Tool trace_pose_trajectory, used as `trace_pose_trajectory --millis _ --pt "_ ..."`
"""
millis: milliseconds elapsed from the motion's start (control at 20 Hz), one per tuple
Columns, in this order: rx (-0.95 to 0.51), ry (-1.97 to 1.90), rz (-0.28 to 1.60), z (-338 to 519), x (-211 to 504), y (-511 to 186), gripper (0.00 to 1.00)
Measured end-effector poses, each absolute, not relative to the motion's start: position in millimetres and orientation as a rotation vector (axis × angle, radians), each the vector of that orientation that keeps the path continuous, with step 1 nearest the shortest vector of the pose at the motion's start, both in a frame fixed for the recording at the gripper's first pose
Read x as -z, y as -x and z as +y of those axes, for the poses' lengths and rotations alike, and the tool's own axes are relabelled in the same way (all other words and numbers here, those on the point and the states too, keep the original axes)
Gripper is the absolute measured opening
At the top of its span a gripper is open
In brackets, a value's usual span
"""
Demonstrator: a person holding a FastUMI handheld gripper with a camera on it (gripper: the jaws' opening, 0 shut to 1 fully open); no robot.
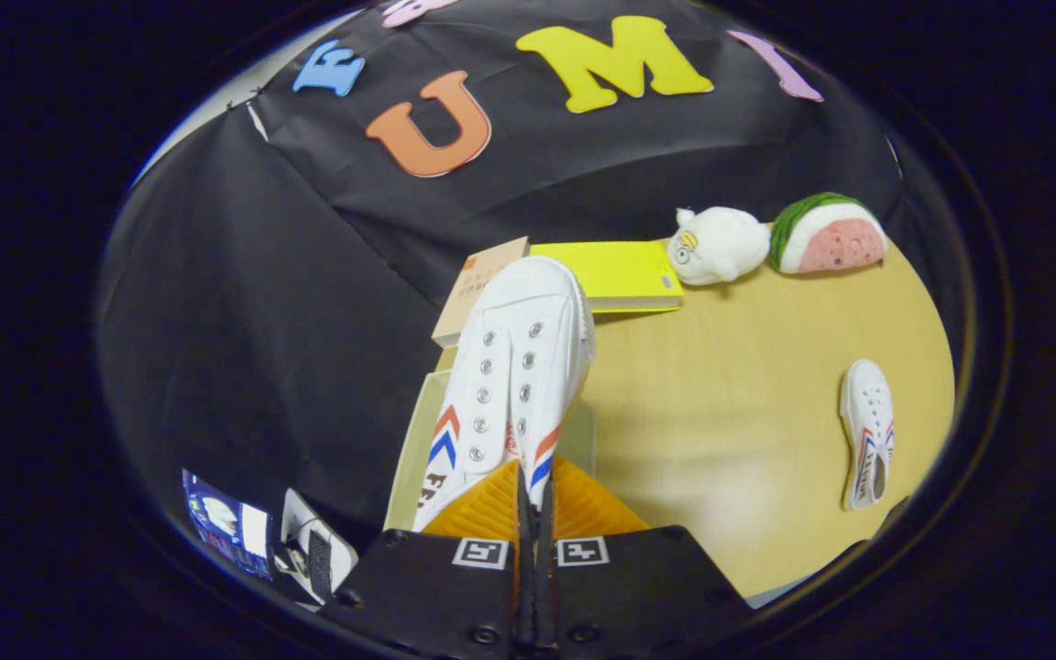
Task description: Open the storage box then place both shoes into the box .Put the left shoe in first, then the right shoe, with the right side of both shoes facing outward in a uniform manner.
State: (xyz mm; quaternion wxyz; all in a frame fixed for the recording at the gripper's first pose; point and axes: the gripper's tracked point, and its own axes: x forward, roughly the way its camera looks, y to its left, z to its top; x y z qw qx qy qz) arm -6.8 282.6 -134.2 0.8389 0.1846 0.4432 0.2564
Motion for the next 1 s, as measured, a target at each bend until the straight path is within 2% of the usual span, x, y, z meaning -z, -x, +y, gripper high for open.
trace_pose_trajectory --millis 300,500,1000 --pt "-0.577 -0.363 0.993 361 164 18 0.06" --pt "-0.544 -0.379 1.047 397 186 20 0.06" --pt "-0.486 -0.371 1.11 432 231 15 0.06"
